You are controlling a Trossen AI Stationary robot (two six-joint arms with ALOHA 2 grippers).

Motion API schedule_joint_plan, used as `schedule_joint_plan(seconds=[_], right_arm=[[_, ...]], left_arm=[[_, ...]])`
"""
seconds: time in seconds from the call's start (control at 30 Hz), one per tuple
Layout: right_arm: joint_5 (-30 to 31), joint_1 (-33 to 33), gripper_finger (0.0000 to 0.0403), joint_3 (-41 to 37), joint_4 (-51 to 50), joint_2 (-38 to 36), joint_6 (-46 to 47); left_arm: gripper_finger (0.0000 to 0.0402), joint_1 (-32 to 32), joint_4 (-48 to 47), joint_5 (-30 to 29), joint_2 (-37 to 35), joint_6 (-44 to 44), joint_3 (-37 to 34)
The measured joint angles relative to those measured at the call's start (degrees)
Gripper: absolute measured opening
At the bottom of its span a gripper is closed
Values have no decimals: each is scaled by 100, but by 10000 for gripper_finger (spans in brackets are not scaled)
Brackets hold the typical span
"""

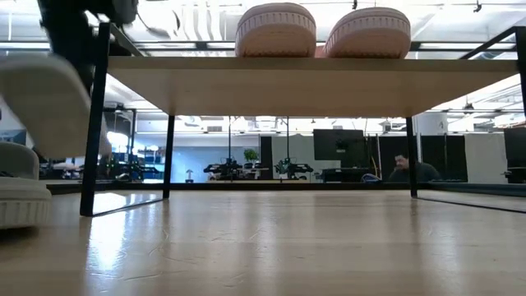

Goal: Pick and place slides into the shelf
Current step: Put the top gray slide under the shelf

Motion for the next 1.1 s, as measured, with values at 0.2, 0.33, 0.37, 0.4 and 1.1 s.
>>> schedule_joint_plan(seconds=[0.2, 0.33, 0.37, 0.4, 1.1], right_arm=[[0, 0, 208, 0, 6, -2, 24], [-1, -30, 208, 0, 7, -4, 151], [8, -37, 208, 0, 9, -4, 229], [61, -49, 208, 0, 13, -4, 320], [1058, -296, 208, -4, 1410, 57, -299]], left_arm=[[1, -166, -291, 12, -414, -470, 1057], [1, -290, 334, 106, -512, -478, 1917], [1, -334, 536, 129, -515, -384, 2097], [0, -386, 730, 167, -515, -289, 2256], [0, -3696, 3941, 537, 1293, 283, 3854]])
